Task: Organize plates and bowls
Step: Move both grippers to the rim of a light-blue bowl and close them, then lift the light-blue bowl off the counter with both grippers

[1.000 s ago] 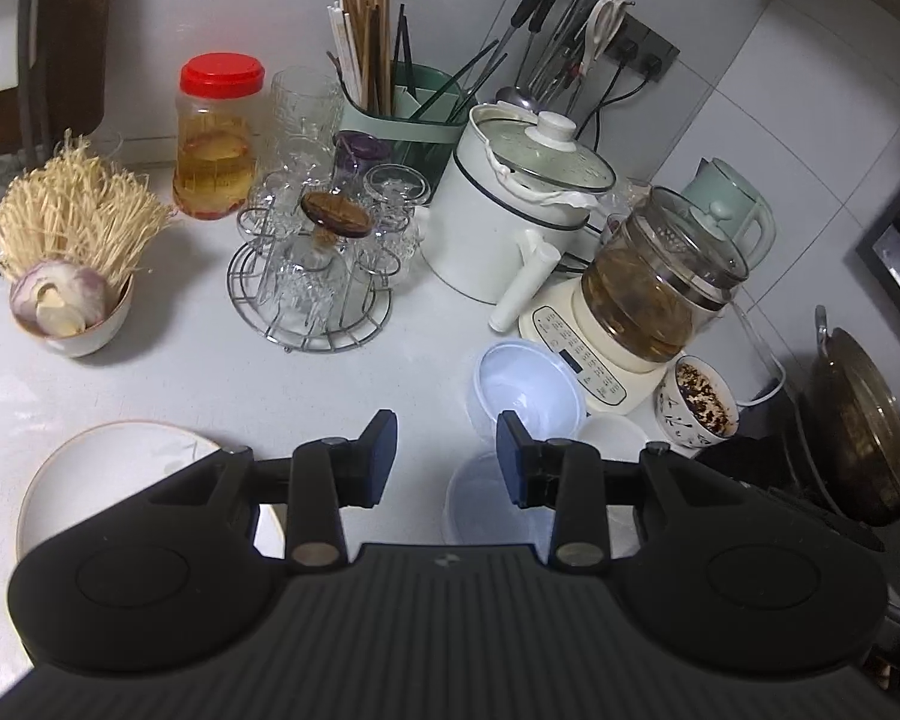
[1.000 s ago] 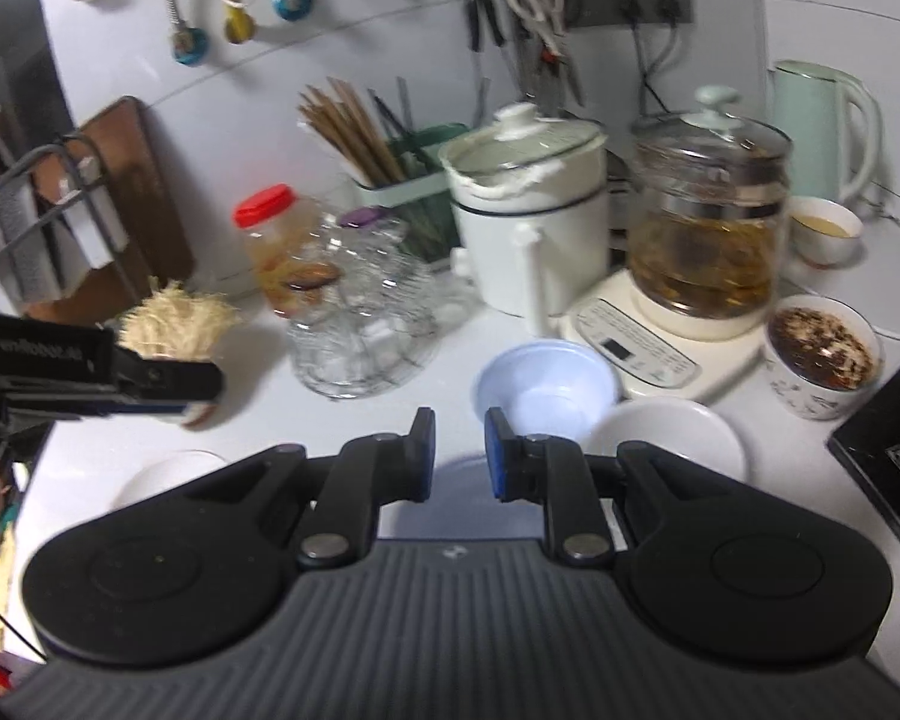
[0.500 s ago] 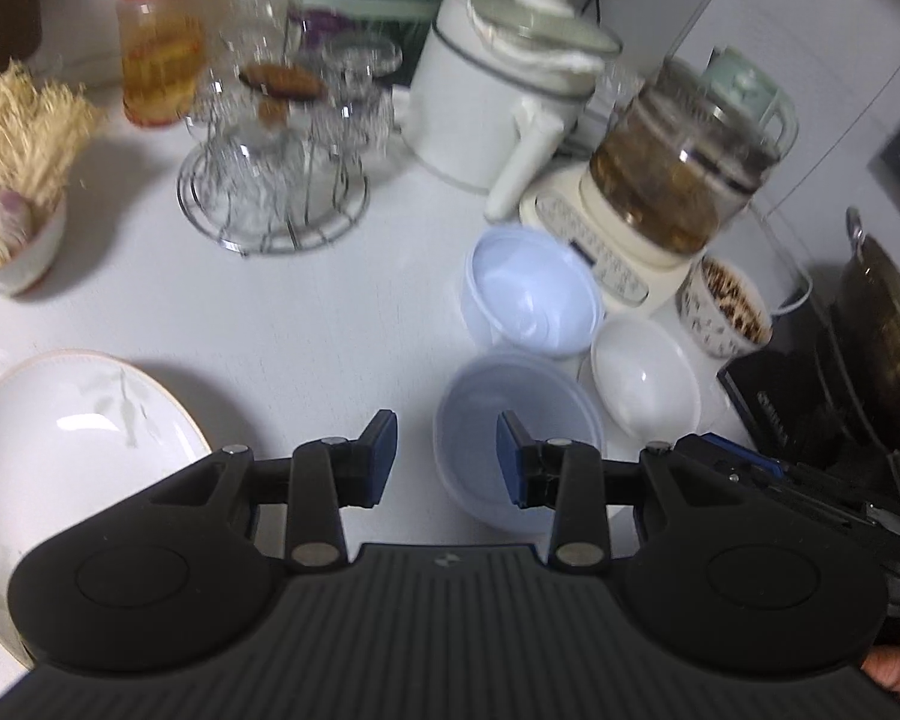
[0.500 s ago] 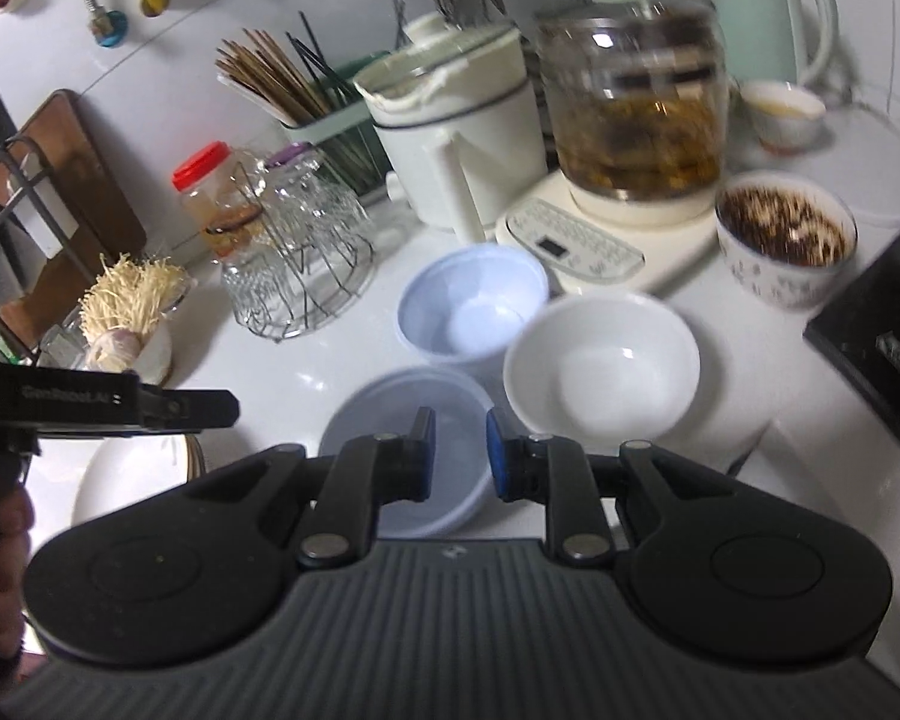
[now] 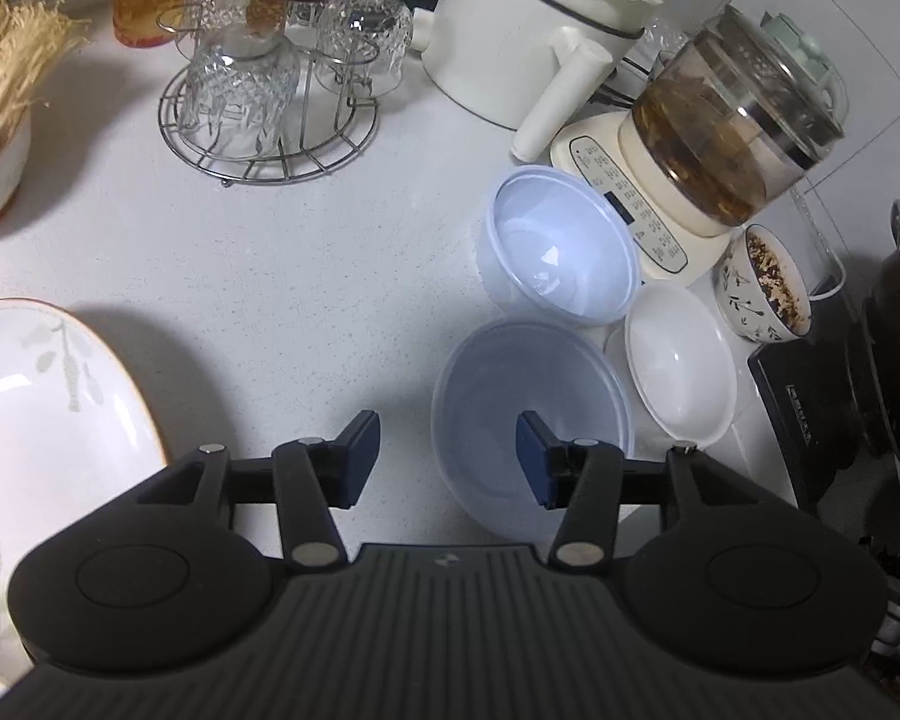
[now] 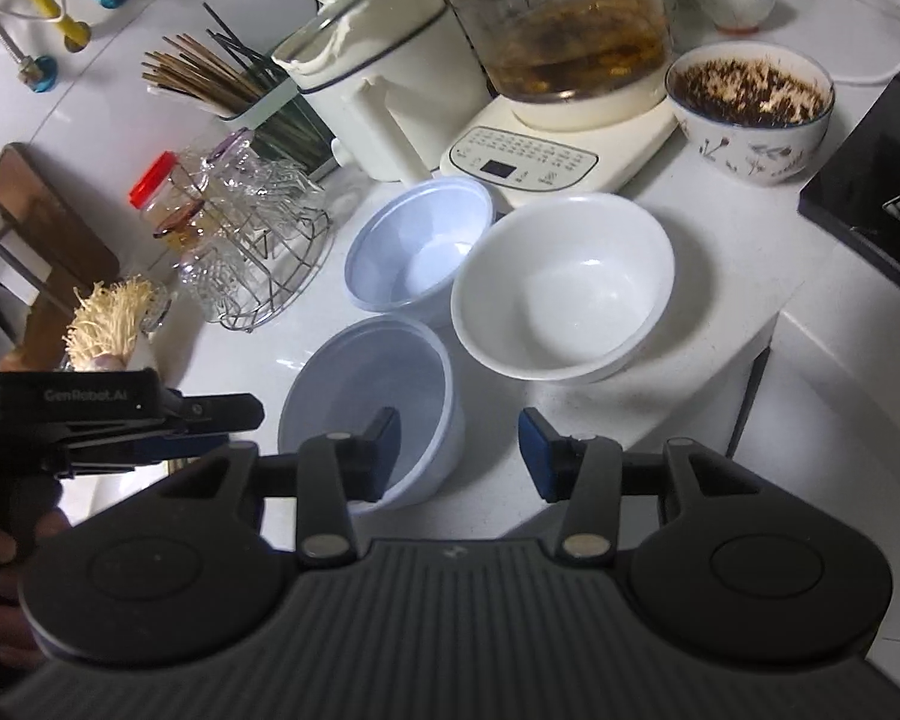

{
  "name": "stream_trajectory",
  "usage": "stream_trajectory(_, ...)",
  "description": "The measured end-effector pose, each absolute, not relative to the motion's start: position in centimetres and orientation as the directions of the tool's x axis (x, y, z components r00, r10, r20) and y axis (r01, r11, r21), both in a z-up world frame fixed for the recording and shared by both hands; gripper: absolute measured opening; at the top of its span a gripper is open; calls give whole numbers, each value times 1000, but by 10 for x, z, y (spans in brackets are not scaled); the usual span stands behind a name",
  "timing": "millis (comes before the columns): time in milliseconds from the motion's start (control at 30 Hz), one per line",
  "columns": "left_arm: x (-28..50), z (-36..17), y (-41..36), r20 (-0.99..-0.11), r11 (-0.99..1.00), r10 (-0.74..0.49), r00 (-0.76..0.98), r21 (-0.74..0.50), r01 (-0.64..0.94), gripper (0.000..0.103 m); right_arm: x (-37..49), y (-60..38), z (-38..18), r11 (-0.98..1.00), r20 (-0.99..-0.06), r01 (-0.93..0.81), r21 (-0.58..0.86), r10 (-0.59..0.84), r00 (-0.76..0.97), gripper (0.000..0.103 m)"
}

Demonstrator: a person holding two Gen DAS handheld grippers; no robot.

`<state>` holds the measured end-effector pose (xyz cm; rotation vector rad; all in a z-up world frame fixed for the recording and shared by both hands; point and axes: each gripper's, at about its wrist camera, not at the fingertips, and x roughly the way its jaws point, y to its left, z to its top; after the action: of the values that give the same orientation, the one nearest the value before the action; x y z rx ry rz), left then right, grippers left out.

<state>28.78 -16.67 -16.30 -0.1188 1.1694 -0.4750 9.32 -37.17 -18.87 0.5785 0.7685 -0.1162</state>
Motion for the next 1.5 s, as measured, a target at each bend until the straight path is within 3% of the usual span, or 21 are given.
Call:
stream_trajectory(133, 297, -172, -173, -868, 904, -393, 302, -306, 298, 55, 103, -372, -199, 821, -683, 295, 489, 151, 714, 46)
stream_trajectory(233, 302, -180, -174, -877, 912, -381, 291, -306, 272, 52, 109, -367, -205, 823, -680, 282, 493, 163, 714, 39)
stream_trajectory(433, 304, -190, -176, -897, 920, -348, 273, -271, 283, 32, 115, -363, -213, 823, -675, 267, 501, 179, 716, 33)
stream_trajectory(500, 304, -191, -177, -901, 919, -346, 261, -270, 286, 23, 118, -361, -215, 826, -677, 257, 501, 190, 711, 21)
stream_trajectory(600, 302, -190, -178, -904, 918, -342, 257, -263, 298, 17, 119, -356, -215, 834, -670, 232, 500, 202, 715, 20)
stream_trajectory(1033, 298, -180, -157, -901, 931, -326, 286, -252, 265, 16, 129, -339, -206, 845, -633, 135, 518, 272, 725, 20)
stream_trajectory(1500, 301, -182, -127, -910, 953, -277, 307, -221, 206, 16, 151, -312, -211, 878, -658, 55, 475, 313, 685, 20)
